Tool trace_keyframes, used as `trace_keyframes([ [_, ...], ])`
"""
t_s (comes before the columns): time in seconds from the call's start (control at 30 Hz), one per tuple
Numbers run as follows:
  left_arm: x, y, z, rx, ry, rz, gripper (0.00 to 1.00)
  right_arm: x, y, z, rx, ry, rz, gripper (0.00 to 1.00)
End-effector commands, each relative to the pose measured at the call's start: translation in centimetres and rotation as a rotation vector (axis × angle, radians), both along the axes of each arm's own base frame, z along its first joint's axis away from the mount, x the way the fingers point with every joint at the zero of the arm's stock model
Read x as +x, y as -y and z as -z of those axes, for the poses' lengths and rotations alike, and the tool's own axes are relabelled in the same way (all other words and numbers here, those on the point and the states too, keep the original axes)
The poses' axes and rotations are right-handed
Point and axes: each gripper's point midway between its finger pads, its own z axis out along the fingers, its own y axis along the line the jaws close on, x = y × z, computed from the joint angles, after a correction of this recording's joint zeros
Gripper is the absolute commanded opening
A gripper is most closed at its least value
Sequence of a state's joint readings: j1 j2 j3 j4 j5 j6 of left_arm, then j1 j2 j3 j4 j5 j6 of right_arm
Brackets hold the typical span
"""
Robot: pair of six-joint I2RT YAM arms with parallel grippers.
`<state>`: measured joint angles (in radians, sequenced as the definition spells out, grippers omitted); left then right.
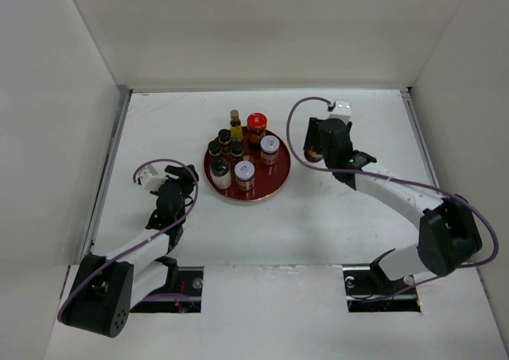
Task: Organize the condiment bottles
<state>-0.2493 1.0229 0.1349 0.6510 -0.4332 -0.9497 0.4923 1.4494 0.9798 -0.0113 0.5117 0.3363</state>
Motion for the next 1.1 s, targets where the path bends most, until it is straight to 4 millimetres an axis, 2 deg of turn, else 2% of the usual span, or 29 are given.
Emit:
trace_keyframes([
  [0.0,0.8,0.2,-2.4,-0.013,0.078,0.003,0.59,-0.8,-5.2,-7.4,0.153,0.215,-0.113,0.49],
  [0.13,0.8,0.0,-2.3,-0.009,0.074,-0.005,0.59,-2.8,-11.2,-8.1,0.194,0.230,-0.254,0.49],
  [0.23,0.8,-0.2,-2.5,-0.010,0.078,-0.012,0.59,-3.3,-15.2,-7.5,0.210,0.231,-0.340,0.49],
  [0.3,0.7,-0.3,-2.5,-0.009,0.080,-0.018,0.59,-3.3,-17.1,-6.8,0.206,0.220,-0.370,0.49],
  [0.4,0.7,-0.5,-2.3,-0.007,0.074,-0.024,0.61,-3.0,-18.6,-5.4,0.186,0.200,-0.390,0.50],
  [0.6,0.7,-0.7,-2.1,-0.004,0.068,-0.034,0.73,-2.6,-19.3,-3.0,0.142,0.185,-0.389,0.52],
  [0.67,0.8,-0.5,-2.0,-0.007,0.062,-0.030,0.78,-2.7,-19.4,-2.1,0.117,0.175,-0.386,0.60],
  [0.73,0.8,-0.8,-2.1,-0.003,0.066,-0.040,0.87,-3.0,-19.5,-1.5,0.099,0.166,-0.389,0.72],
  [0.77,0.8,-1.0,-2.1,-0.001,0.067,-0.052,0.99,-3.2,-19.5,-1.6,0.099,0.168,-0.389,0.79],
  [0.9,0.5,-2.1,-2.1,-0.004,0.072,-0.096,1.00,-4.0,-19.2,-3.3,0.118,0.206,-0.391,1.00],
  [0.97,0.3,-2.5,-2.2,-0.006,0.080,-0.109,1.00,-4.2,-18.5,-4.6,0.133,0.237,-0.378,1.00],
  [1.07,0.3,-2.5,-2.1,0.004,0.075,-0.107,1.00,-5.1,-16.5,-6.5,0.162,0.276,-0.332,1.00],
])
